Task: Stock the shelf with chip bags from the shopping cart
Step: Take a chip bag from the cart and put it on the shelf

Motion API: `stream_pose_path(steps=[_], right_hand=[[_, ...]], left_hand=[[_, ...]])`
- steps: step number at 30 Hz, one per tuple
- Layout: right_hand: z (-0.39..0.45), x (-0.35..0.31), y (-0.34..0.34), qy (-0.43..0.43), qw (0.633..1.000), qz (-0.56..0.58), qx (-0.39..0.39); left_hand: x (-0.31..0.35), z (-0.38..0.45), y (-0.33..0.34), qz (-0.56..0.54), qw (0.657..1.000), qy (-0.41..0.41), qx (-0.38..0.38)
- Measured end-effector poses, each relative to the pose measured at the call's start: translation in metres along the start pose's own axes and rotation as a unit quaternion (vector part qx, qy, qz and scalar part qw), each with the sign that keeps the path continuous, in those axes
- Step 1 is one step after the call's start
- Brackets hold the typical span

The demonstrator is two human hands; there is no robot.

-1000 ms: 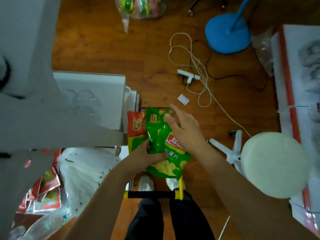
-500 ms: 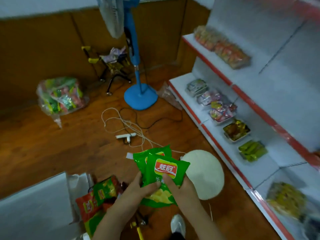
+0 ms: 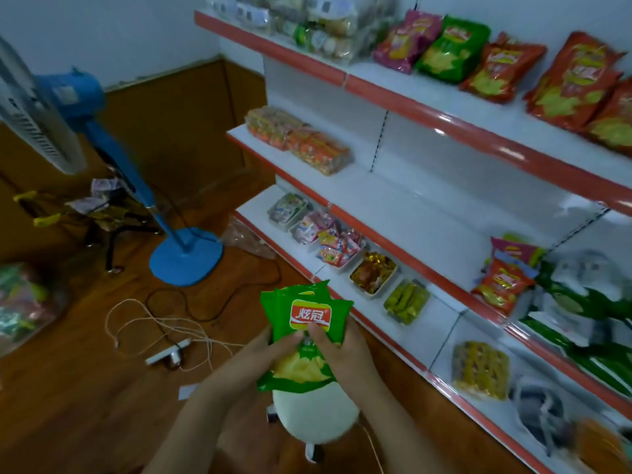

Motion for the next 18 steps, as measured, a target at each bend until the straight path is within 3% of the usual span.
stream_pose_path(steps=[4,8,18], right_hand=[[0.028,-0.011,-0.020,-0.011,0.997,0.043,0.066],[0.064,-0.021,-0.035,-0.011,0.990,0.081,0.115],[0.191,-0.058,-0.010,0.049,0.942,0.237,0.231]], left_hand=[[0.039,0.045,0.017,0.012,0.999,0.022,0.039],[0.067,0.089,0.020,0.040,0.998,0.044,0.032],[0.140,0.233,-0.058,0.102,0.987,0.045,-0.115]])
Point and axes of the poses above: each hand's wrist, its own z-axis towards the middle knuckle, its own y-axis out of the palm, x = y × z, the point moved 1 cm from there along z, towards the middle knuckle, and after that the axes turned 9 degrees about z, right-handed, at the moved point
